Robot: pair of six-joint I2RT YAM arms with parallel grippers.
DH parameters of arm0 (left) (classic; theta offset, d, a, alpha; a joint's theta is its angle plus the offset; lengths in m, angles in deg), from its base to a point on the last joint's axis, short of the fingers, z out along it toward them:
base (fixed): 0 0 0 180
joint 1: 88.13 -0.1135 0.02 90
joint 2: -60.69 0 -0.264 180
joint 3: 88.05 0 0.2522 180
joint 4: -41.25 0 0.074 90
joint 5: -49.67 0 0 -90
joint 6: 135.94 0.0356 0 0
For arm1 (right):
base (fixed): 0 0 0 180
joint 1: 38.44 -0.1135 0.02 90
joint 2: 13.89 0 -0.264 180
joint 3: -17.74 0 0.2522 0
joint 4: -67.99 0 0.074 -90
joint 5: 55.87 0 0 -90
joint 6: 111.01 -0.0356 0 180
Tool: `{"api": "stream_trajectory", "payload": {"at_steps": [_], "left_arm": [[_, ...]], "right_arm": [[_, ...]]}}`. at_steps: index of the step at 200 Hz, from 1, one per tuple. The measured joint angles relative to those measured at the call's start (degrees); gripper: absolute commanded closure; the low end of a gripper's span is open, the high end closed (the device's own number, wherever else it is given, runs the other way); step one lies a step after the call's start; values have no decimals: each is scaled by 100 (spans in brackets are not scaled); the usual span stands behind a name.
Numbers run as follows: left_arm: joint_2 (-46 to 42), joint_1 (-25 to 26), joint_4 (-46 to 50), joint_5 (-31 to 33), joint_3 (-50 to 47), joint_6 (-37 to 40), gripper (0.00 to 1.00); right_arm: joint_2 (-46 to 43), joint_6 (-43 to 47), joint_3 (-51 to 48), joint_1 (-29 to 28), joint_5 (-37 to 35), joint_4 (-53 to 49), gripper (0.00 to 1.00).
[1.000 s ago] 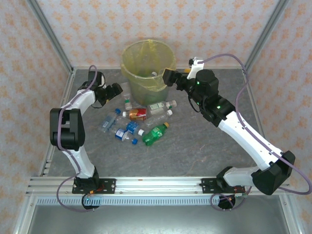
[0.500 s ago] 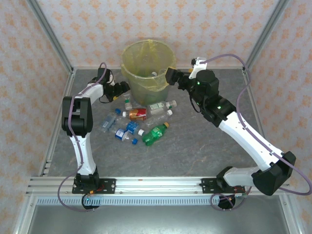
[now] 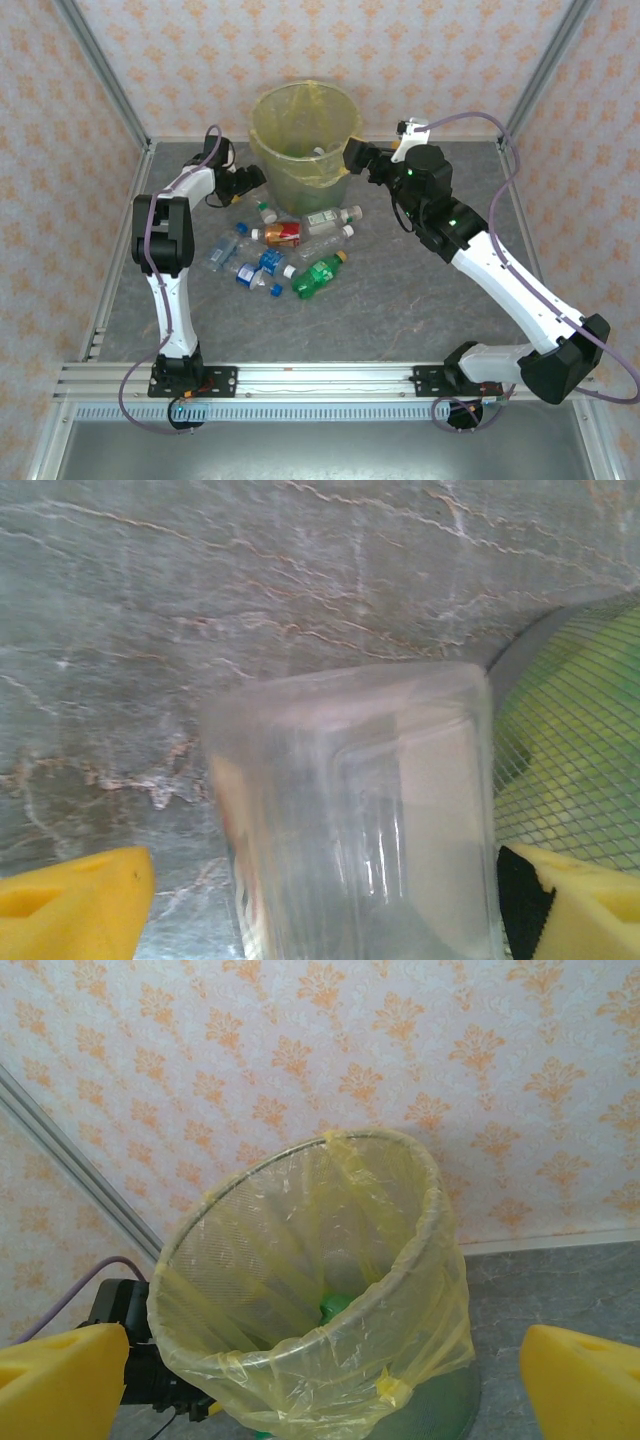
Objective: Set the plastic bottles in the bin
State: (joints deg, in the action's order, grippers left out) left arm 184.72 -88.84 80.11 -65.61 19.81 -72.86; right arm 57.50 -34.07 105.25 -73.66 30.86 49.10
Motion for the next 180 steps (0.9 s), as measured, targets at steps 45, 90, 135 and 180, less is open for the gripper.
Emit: {"api": "stream_trajectory", "payload": {"at_steps": [45,90,135,180], "left_arm": [[-26,-2,260,581,33,-9,12],[-26,-7,540,732,153,-179,10],[-20,-7,535,627,146,-466,2],[101,9,595,678,201,-730,8]], "right_arm": [[0,0,-37,0,-2,-2,0],[0,2,-37,0,0,2,0],[0,22,-37,0,0,0,0],[0,22,-39,0,-2,0,0]]}}
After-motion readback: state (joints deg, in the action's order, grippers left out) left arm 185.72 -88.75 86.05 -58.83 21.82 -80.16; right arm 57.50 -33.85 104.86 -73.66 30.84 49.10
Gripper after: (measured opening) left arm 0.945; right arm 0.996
